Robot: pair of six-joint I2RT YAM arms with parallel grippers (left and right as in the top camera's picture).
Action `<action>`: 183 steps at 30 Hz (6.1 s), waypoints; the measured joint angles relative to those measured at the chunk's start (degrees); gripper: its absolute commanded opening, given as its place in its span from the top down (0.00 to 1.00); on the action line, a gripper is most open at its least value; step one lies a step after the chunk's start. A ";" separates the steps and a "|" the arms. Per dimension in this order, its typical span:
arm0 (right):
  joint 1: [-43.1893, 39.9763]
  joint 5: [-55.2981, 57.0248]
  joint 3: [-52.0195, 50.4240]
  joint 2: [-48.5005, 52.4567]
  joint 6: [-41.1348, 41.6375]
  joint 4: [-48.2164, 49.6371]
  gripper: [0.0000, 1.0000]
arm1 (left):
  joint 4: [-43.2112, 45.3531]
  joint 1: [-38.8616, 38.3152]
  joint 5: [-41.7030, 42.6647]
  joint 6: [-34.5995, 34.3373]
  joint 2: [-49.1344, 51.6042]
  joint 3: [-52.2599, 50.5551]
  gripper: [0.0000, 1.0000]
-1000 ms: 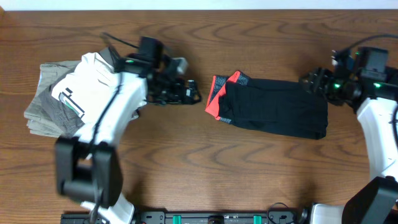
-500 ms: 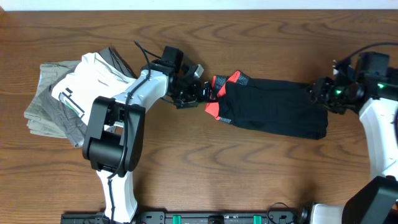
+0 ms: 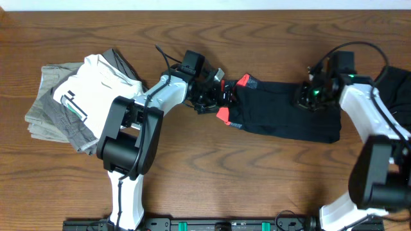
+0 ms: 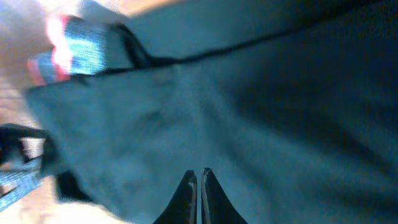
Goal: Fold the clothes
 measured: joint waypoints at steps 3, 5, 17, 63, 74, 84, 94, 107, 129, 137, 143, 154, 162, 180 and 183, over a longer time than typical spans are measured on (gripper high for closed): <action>0.55 0.04 0.00 4.24 0.85 1.46 0.99 | 0.20 -0.98 0.15 -1.09 0.15 0.13 0.04; 0.83 0.24 0.00 6.40 1.40 2.29 0.99 | 0.24 -1.92 0.17 -1.60 0.20 0.15 0.04; 1.33 1.03 0.48 8.79 4.42 2.78 0.98 | 1.01 -3.28 -0.04 -8.85 0.52 0.17 0.10; -5.05 7.54 0.09 -8.24 4.63 -3.10 0.96 | -35.26 2.78 -36.06 2.38 -18.40 4.22 0.94; -5.07 8.20 0.09 -11.15 4.61 -4.09 0.97 | -38.34 -13.11 -46.64 -0.74 -20.31 9.81 0.94; -5.07 8.20 0.09 -11.15 4.63 -4.61 0.97 | -32.48 -27.36 -49.68 -8.59 -14.25 9.84 0.94; -5.07 8.22 0.09 -11.15 4.61 -5.79 0.97 | -27.30 -28.92 -46.82 -11.67 -6.14 9.86 0.94; -5.07 9.31 0.09 -11.15 4.63 -6.56 0.97 | -22.91 -28.81 -37.05 -16.76 -6.12 10.99 0.62; -4.44 5.55 0.09 -11.15 -0.37 -5.53 0.89 | -33.16 -26.51 -38.07 -8.20 -9.68 19.82 0.36; 6.51 -7.06 0.04 -11.15 -9.94 -6.71 0.84 | -39.50 -14.51 -45.16 -7.02 -9.73 19.56 0.33; 17.62 -4.44 -3.45 -10.49 -10.64 -5.95 0.84 | -38.80 -6.54 -38.18 -2.01 -9.75 16.11 0.28; 18.01 4.42 -11.23 -2.75 -2.34 -0.44 0.85 | -30.25 -4.83 -16.50 9.18 -9.75 6.27 0.18; 17.97 3.87 -11.13 -2.47 -2.05 0.13 0.86 | -18.21 -6.08 -9.49 9.90 -9.75 -2.95 0.14; 17.94 4.00 -11.15 -2.43 -1.84 0.55 0.85 | 6.08 -10.16 -7.69 -4.55 -9.75 -12.00 0.19; 17.94 4.00 -11.15 -2.40 -1.84 0.70 0.85 | 7.10 -10.95 -7.87 -5.97 -9.75 -12.02 0.38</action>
